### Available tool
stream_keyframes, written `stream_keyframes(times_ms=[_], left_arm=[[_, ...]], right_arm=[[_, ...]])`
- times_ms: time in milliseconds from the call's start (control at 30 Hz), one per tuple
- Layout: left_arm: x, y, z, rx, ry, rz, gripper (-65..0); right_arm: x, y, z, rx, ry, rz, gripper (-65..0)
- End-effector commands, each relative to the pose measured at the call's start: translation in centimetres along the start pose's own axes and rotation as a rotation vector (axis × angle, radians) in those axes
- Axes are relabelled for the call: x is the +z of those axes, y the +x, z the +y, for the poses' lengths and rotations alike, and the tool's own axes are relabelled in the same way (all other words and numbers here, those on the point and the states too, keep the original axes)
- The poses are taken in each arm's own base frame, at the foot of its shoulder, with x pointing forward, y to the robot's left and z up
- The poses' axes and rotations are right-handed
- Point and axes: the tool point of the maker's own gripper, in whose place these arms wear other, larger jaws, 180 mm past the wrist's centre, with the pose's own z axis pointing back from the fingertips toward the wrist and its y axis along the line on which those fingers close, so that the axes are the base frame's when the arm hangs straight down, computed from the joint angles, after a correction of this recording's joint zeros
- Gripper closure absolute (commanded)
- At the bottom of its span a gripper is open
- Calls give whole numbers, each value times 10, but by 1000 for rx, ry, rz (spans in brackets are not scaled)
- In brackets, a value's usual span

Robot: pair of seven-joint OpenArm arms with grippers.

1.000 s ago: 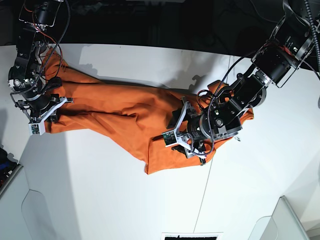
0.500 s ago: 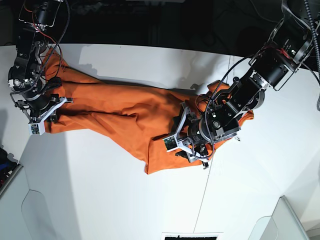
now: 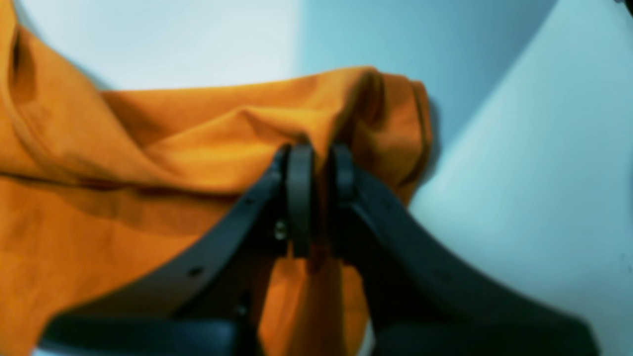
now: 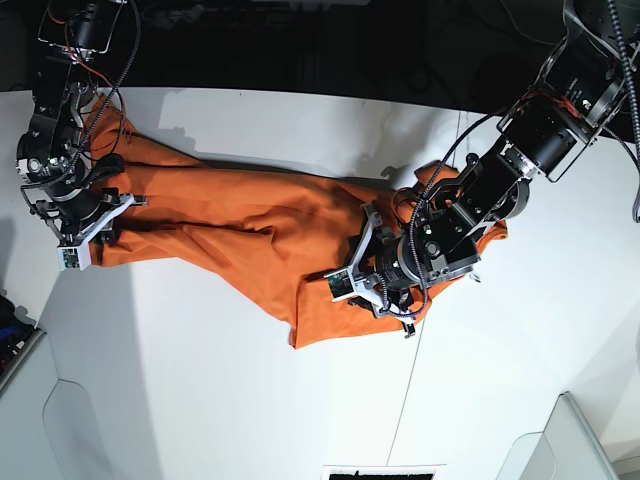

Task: Layout the t-shirt on the table in an organized manner, then fold the t-shirt properly
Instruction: 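Grasp the bunched shirt fabric with the left gripper, then drag the held fabric with the left gripper away from the right gripper and release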

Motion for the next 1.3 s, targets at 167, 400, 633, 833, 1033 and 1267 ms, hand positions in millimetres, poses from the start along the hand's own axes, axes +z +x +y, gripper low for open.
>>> stream_keyframes(times_ms=[167, 400, 633, 833, 1033, 1267], left_arm=[[3, 12, 23, -7, 56, -33, 0], [21, 31, 118, 52, 333, -48, 0], [28, -2, 198, 223, 435, 9, 0], [5, -37, 212, 355, 401, 61, -75], [0, -55, 203, 443, 371, 124, -344], [26, -56, 196, 501, 329, 141, -343]], right_arm=[[3, 18, -6, 2, -13, -51, 0], [7, 30, -22, 18, -48, -98, 0], [18, 58, -63, -7, -130, -160, 0], [24, 82, -77, -12, -143, -213, 0], [25, 89, -74, -48, -116, -245, -359], [32, 87, -107, -123, -279, -247, -358]])
